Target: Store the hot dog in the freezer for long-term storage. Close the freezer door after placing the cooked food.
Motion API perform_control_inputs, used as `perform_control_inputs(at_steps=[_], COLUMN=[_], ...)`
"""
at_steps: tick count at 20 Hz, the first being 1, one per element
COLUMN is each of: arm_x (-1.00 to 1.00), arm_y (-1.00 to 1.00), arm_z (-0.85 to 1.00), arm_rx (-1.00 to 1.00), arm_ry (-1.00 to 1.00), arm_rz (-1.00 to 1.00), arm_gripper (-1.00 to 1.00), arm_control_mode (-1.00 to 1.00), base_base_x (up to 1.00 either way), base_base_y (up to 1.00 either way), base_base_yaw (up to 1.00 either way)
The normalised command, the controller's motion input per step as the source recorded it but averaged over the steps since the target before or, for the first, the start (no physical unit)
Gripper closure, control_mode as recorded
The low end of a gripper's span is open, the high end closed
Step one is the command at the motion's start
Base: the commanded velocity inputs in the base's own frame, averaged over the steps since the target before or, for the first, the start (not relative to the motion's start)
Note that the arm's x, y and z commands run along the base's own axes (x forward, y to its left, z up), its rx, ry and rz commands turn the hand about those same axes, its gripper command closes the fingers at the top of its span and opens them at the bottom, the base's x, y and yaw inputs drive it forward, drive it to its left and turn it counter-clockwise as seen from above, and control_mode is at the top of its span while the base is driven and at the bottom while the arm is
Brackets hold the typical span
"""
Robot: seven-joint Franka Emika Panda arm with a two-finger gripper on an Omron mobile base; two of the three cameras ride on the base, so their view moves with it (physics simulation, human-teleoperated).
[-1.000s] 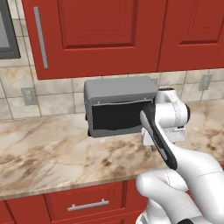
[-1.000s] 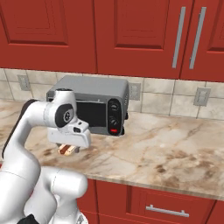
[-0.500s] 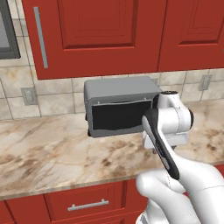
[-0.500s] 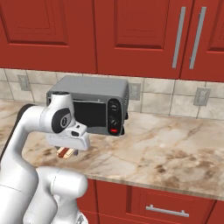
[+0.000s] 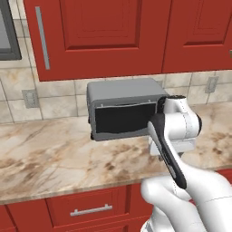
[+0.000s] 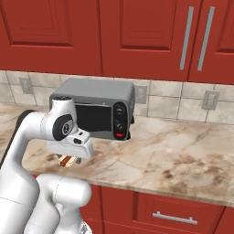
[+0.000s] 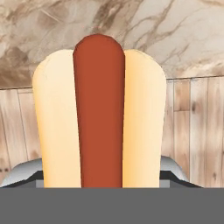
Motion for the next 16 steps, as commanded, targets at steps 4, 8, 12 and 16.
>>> perform_control_inputs(at_steps=[4, 8, 12, 16], arm_x=[0.0, 0.0, 0.0, 0.0], arm_y=[0.0, 0.0, 0.0, 0.0], arm_z=[0.0, 0.0, 0.0, 0.0], arm_rx=[0.0, 0.0, 0.0, 0.0], arm_ry=[0.0, 0.0, 0.0, 0.0], arm_rz=[0.0, 0.0, 0.0, 0.0], arm_gripper=[1.0, 1.0, 1.0, 1.0], arm_control_mode=[1.0, 1.0, 1.0, 1.0], base_base_x=[-0.56, -0.59, -0.57, -0.52], base_base_y=[0.0, 0.0, 0.01, 0.04], base_base_yaw=[0.0, 0.0, 0.0, -0.06])
